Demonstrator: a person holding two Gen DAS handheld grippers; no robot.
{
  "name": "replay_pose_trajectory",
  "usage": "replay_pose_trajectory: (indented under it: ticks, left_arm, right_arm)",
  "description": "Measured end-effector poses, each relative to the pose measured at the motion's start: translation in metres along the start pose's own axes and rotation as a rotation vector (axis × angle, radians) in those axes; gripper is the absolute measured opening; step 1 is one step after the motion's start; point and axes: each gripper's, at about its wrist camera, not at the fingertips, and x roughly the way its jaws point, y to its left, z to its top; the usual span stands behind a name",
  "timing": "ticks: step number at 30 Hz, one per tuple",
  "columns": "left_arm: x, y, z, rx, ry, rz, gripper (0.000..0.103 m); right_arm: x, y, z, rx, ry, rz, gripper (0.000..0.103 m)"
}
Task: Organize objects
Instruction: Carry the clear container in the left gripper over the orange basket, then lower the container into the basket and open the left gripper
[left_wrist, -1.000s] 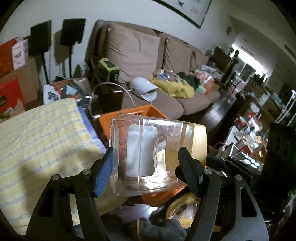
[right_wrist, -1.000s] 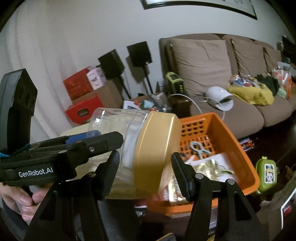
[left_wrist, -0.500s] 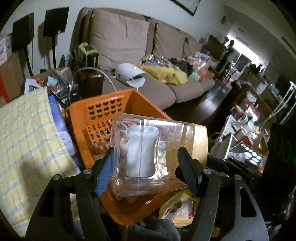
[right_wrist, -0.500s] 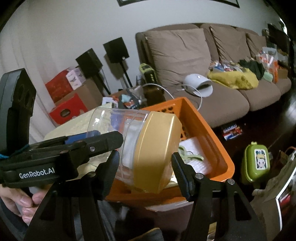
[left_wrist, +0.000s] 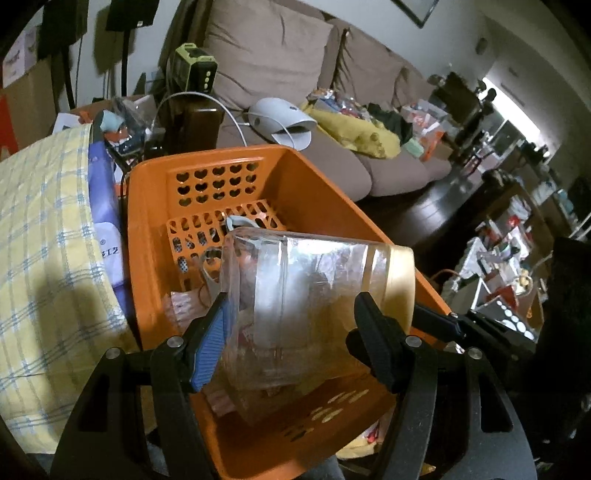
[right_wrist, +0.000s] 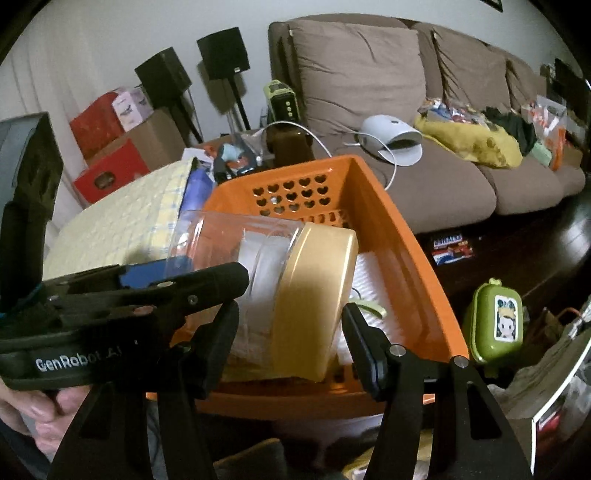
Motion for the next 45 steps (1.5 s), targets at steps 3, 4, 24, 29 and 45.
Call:
replay_pose_trajectory:
  ticks: [3, 4, 24, 29, 45]
  left_arm:
    - [0.005, -0.006, 0.003, 0.021, 0.003, 0.017, 0.064]
    - [0.007, -0.008, 0.005, 0.027, 0.009, 0.021, 0.064]
    - [-0.020, 0.009, 0.021, -0.027, -0.040, 0.012, 0.068]
    - [-0.044, 0.010, 0.020, 0.018, -0.085, 0.079, 0.073]
    - [-0.104, -0.027, 0.006, 0.197, -0.091, 0.189, 0.092]
  right_arm:
    - [0.004, -0.007, 0.001, 0.018, 0.013, 0.006, 0.059]
    - [0.005, -0.010, 0.002, 0.024, 0.021, 0.004, 0.059]
    - [-0.003, -0.022, 0.008, 0.041, -0.011, -0.009, 0.059]
    - [-0.015, -0.017, 0.011, 0.031, -0.021, -0.001, 0.059]
    - [-0.056, -0.004, 0.020, 0.088, -0.030, -0.026, 0.061]
